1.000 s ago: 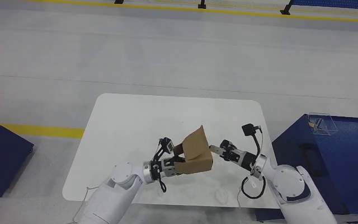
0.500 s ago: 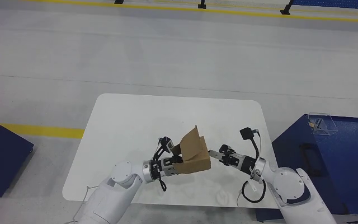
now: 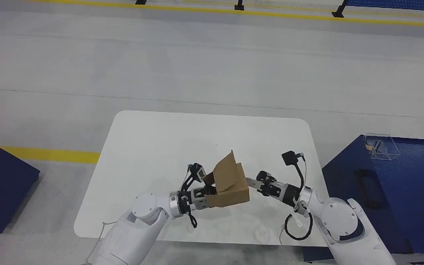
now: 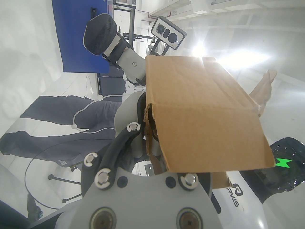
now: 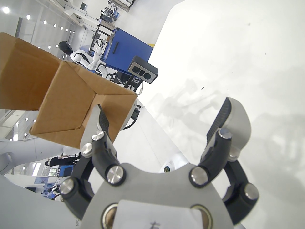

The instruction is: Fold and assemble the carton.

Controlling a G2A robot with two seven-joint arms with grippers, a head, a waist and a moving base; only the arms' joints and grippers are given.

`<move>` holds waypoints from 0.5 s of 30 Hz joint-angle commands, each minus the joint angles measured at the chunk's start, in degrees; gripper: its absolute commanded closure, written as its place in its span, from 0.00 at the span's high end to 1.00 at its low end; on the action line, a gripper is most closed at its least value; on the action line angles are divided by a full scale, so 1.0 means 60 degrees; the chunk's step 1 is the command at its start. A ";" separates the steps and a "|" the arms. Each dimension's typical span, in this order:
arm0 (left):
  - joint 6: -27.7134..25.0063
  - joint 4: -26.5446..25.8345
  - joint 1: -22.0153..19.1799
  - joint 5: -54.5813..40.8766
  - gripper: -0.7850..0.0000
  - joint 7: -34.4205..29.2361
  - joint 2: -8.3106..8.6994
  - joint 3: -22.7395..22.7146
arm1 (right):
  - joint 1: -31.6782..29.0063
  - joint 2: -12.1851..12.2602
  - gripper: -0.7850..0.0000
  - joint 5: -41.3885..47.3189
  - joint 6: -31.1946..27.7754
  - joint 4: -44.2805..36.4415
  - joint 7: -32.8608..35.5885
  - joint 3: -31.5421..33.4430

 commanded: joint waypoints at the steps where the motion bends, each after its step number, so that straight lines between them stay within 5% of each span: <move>1: -0.0009 -0.0020 0.0010 0.0013 0.00 0.0005 -0.0001 0.0003 | 0.0016 -0.0001 1.00 0.0045 -0.0016 0.0030 0.0011 -0.0018; 15: -0.0195 -0.0121 0.0020 0.0270 0.00 -0.0076 -0.0007 0.0096 | -0.0021 0.0004 1.00 0.0282 -0.0307 0.0206 -0.0075 0.0044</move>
